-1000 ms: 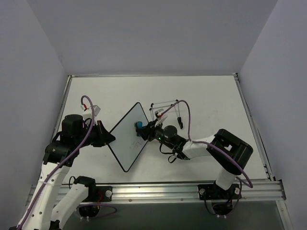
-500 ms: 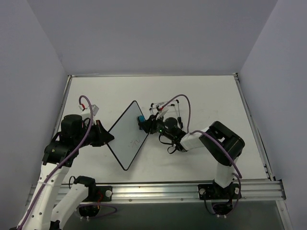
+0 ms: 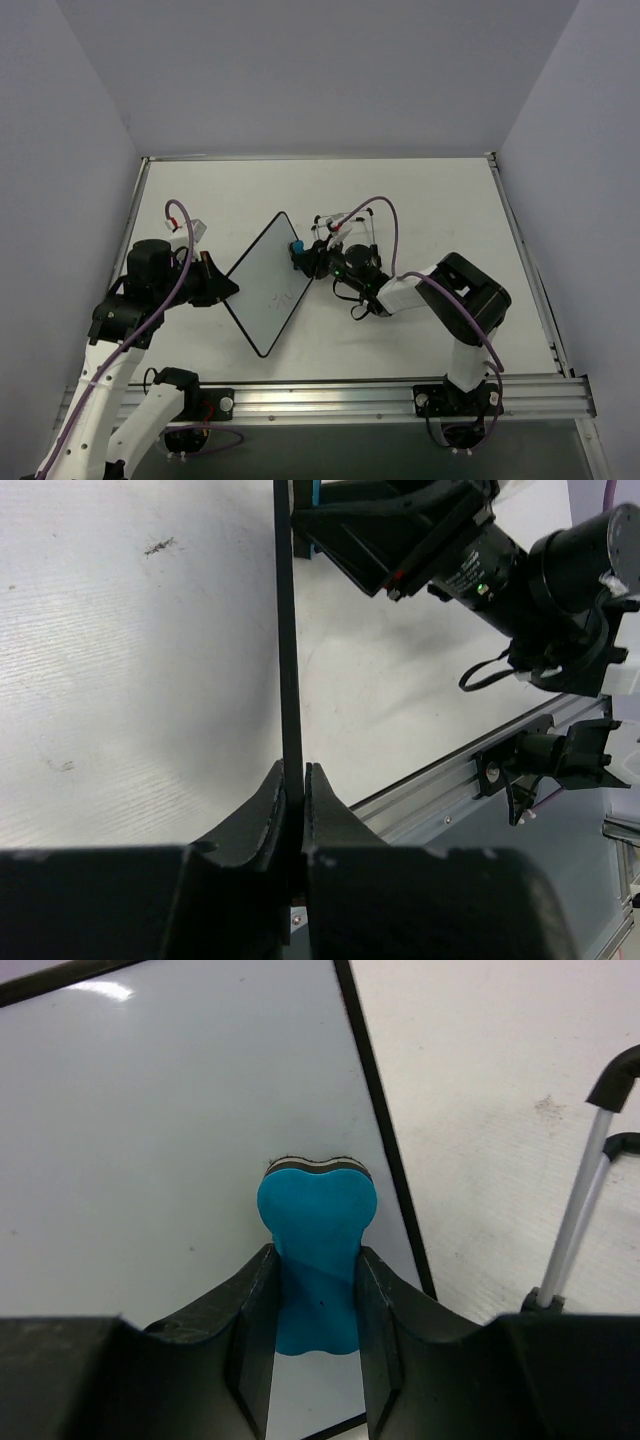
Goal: Erase the whiteboard
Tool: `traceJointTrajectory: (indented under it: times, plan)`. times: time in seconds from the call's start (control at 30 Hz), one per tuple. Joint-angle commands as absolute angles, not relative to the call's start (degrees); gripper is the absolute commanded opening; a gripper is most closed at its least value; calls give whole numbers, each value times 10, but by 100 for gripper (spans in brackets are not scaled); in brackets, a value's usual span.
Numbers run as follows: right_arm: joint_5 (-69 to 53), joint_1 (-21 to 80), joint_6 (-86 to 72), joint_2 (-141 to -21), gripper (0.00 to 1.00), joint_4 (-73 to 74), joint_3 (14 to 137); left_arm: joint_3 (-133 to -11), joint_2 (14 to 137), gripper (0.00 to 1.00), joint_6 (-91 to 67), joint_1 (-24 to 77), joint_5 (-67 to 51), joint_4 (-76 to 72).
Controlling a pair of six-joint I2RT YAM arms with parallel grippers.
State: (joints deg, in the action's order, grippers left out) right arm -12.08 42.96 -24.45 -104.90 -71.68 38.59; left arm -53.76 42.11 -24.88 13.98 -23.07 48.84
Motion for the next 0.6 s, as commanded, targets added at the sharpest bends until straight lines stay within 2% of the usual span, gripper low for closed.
traceJointTrajectory:
  times: [0.0, 0.27, 0.57]
  plan:
    - [-158, 489, -231, -1041, 0, -788, 369, -533, 415, 2, -272, 150, -374, 455]
    - [-135, 603, -229, -1005, 0, -797, 359, -529, 420, 2, -271, 150, -375, 448]
    - [-125, 678, -234, -965, 0, -780, 360, -516, 426, 2, -275, 149, -374, 437]
